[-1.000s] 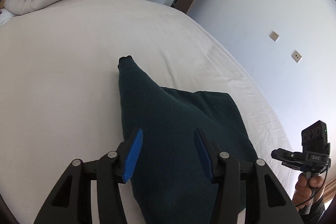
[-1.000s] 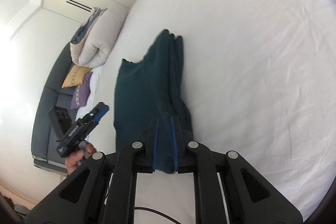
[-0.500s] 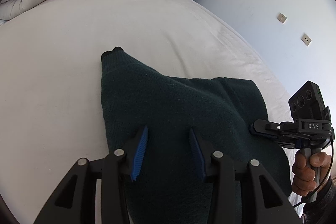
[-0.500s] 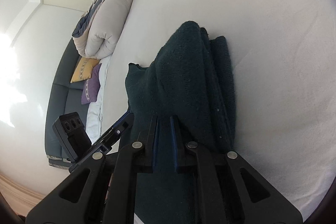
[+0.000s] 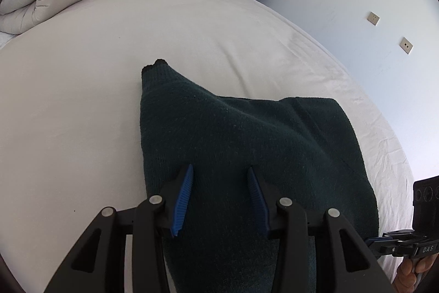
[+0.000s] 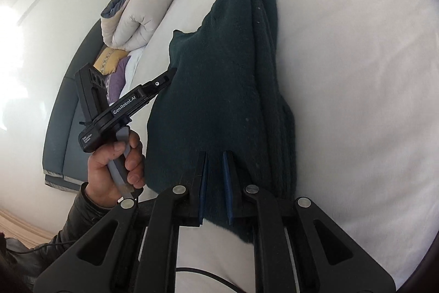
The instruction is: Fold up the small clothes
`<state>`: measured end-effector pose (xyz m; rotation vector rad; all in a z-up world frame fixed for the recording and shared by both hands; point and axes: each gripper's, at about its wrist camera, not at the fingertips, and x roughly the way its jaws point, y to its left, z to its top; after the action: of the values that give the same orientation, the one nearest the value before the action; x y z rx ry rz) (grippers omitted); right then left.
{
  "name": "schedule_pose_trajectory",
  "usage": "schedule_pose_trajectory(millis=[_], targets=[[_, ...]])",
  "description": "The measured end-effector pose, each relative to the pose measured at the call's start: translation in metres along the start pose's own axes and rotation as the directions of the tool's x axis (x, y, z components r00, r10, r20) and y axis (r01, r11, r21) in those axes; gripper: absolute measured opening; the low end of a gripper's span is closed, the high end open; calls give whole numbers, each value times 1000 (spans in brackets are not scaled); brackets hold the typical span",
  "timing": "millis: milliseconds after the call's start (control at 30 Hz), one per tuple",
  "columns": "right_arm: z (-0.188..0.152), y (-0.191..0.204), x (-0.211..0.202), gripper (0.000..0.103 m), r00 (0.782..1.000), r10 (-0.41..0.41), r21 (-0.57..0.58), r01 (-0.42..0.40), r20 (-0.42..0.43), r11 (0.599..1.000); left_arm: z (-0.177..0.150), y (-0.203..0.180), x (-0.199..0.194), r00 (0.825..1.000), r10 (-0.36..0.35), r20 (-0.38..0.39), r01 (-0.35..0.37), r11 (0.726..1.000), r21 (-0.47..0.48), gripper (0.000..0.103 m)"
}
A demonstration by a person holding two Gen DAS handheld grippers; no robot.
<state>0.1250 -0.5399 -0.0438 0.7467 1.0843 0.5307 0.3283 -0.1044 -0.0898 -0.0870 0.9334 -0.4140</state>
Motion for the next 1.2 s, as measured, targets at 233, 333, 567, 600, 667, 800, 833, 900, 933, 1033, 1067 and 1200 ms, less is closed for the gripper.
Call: schedule_pose_trajectory(millis=[233,333,567,600,667,800,833,900,933,1033,1067,1200], targets=[[-22,-14,-35,11,999,13,49,-16,51,999,-11,-7,-23,999,34,16,-34,999,16,45],[-15,-8,-39,13,997,-6,42,3,80,999,-23,2,-46,998,38,40,-38,999,-8,60],[24,4,-52,80,981,-36,46,27,190,999,-39,50,-66,998,-28,57,38,983,-181,83],[31,5,-50,80,981,-43,48,34,192,998,-38,56,-61,998,-46,43,54,977,-207,83],[49,5,-36,80,985,-44,74,31,168,997,-36,58,-51,997,-79,14,81,969,-232,83],[82,1,-8,78,993,-59,87,49,105,995,-33,49,-23,984,-162,-78,138,958,-250,83],[87,-2,-1,77,994,-57,91,48,93,995,-32,46,-17,981,-172,-92,145,957,-252,83],[99,-7,14,67,993,-94,108,86,74,990,-30,42,-9,977,-187,-100,156,952,-264,83],[105,-9,21,58,994,-89,110,82,60,991,-28,42,-7,977,-187,-104,153,951,-270,84],[116,-5,40,43,993,-119,86,116,27,989,-25,35,-1,972,-206,-111,169,947,-272,68],[119,-2,47,41,991,-136,68,135,12,989,-24,34,1,971,-208,-120,168,946,-279,65],[127,-2,62,29,984,-178,64,179,-15,982,-19,27,2,972,-196,-131,156,951,-266,49]])
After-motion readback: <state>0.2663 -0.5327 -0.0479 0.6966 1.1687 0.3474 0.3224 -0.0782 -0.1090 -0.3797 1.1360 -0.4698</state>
